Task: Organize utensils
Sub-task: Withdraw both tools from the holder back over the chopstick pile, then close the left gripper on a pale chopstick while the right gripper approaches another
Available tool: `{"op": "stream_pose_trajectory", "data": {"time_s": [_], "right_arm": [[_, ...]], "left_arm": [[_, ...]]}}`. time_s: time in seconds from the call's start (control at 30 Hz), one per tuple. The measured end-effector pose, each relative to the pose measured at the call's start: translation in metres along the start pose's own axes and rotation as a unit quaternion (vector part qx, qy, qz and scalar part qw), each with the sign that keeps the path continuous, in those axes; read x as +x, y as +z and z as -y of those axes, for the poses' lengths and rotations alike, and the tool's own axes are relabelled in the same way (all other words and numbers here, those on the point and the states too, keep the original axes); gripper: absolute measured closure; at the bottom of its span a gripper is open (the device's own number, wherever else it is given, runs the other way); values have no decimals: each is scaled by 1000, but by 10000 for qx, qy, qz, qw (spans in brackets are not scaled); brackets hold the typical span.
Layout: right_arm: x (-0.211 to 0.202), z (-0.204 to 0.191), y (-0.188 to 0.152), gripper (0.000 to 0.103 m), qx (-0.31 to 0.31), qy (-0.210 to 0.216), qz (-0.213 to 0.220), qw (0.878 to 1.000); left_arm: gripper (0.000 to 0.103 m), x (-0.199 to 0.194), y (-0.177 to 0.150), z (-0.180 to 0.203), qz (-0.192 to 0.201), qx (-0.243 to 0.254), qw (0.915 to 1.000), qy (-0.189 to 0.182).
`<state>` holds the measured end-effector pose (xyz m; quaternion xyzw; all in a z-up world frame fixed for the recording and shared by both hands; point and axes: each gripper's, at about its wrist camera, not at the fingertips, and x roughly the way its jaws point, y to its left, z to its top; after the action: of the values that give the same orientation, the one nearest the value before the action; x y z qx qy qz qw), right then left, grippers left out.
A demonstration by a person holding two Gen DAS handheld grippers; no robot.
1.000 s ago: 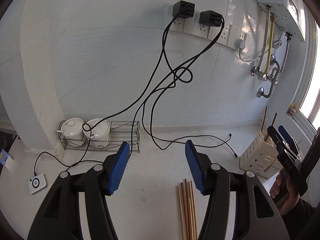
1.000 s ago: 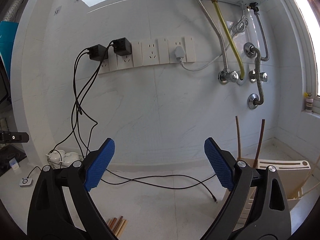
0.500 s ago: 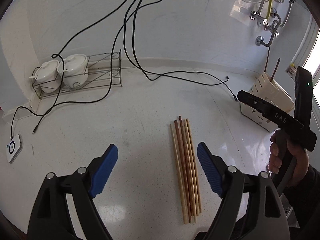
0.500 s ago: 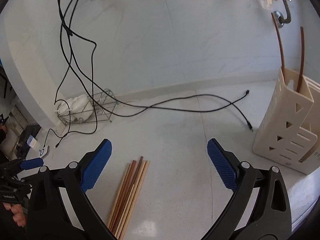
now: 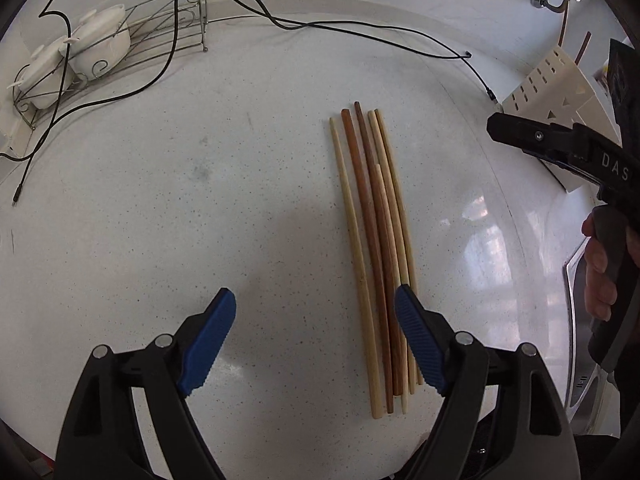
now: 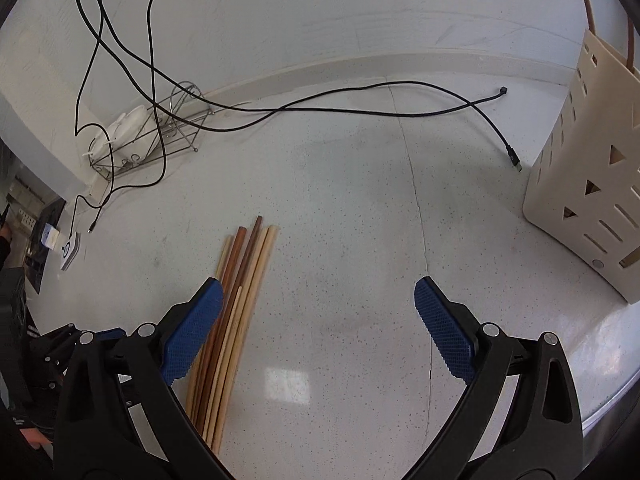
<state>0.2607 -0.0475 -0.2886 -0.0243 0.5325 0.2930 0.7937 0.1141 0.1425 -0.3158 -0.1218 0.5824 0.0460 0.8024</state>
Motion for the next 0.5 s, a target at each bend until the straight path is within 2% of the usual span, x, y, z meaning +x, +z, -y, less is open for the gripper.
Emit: {"op": "stream_pose_trajectory", "data": {"time_s": [0.07,0.5], "right_arm": [[4,0,-1,11,36,31,-126,9999],[4,-3,3,11,-10,70,-194,9998]], "left_arm": [[23,8,3,2,-97,28,9999,49],[23,41,16,11,-496,176,9973,516]]}}
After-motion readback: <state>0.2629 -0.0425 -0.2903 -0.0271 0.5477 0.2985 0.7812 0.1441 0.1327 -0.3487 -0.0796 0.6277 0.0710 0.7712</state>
